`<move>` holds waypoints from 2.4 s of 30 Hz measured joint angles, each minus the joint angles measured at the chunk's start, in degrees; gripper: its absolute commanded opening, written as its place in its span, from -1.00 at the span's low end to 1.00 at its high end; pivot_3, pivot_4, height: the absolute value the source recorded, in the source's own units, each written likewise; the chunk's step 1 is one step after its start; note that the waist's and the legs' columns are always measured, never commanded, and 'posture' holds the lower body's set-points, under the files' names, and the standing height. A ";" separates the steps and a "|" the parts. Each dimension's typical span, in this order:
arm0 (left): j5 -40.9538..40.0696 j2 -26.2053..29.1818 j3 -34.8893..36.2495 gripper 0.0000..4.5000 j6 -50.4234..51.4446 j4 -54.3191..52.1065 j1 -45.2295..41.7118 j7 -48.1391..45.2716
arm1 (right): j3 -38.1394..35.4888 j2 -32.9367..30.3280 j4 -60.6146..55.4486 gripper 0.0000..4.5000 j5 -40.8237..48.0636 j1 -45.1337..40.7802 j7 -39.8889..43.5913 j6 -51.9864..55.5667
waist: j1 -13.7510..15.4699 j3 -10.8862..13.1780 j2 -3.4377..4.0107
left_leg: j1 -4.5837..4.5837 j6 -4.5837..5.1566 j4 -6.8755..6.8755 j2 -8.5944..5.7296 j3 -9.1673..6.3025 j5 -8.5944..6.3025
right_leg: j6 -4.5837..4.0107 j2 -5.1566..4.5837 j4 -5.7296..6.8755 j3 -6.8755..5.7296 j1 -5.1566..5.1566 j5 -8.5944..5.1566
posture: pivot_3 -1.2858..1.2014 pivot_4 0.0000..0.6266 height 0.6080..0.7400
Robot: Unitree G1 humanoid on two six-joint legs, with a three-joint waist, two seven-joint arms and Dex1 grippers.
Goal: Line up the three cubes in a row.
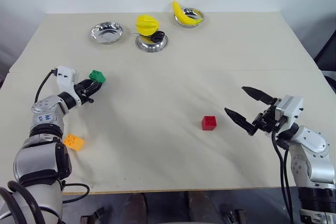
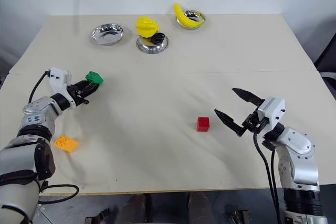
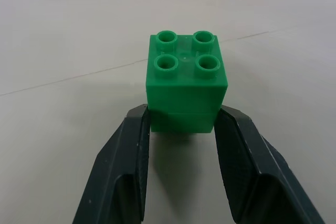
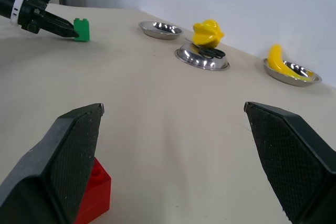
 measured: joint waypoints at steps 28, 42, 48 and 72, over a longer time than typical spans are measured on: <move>1.44 -16.94 -24.15 -0.35 7.26 -39.40 8.45 -27.33 | -6.48 -7.81 -7.62 1.00 6.64 12.21 7.44 5.96 | 1.74 0.00 0.02 | 0.08 0.49 0.74 -0.02 0.04 -0.27 | 0.36 0.04 -0.52 0.10 0.69 0.20 | 0.03 -0.52 1.00; 3.58 -15.37 -27.42 -0.35 6.43 -37.61 8.02 -29.32 | -6.41 -7.58 -8.90 1.00 6.68 13.27 6.33 6.55 | 1.68 0.00 0.02 | 0.08 0.49 0.72 -0.02 0.03 -0.27 | 0.36 0.05 -0.52 0.10 0.69 0.20 | 0.03 -0.52 1.00; 3.89 -14.86 -27.41 -0.35 7.83 -38.30 8.03 -27.86 | -5.94 -6.85 -8.95 1.00 6.65 13.03 5.77 7.09 | 1.68 0.00 0.02 | 0.08 0.49 0.75 -0.02 0.04 -0.27 | 0.36 0.05 -0.51 0.11 0.69 0.20 | 0.03 -0.52 1.00; -0.99 -8.25 -25.37 0.98 11.50 -45.11 10.81 -35.36 | -3.60 -6.57 -7.79 1.00 6.16 9.19 6.03 7.13 | 1.46 0.01 0.03 | 0.09 0.50 0.69 -0.01 0.04 -0.28 | 0.36 0.06 -0.52 0.13 0.67 0.21 | 0.03 -0.52 1.00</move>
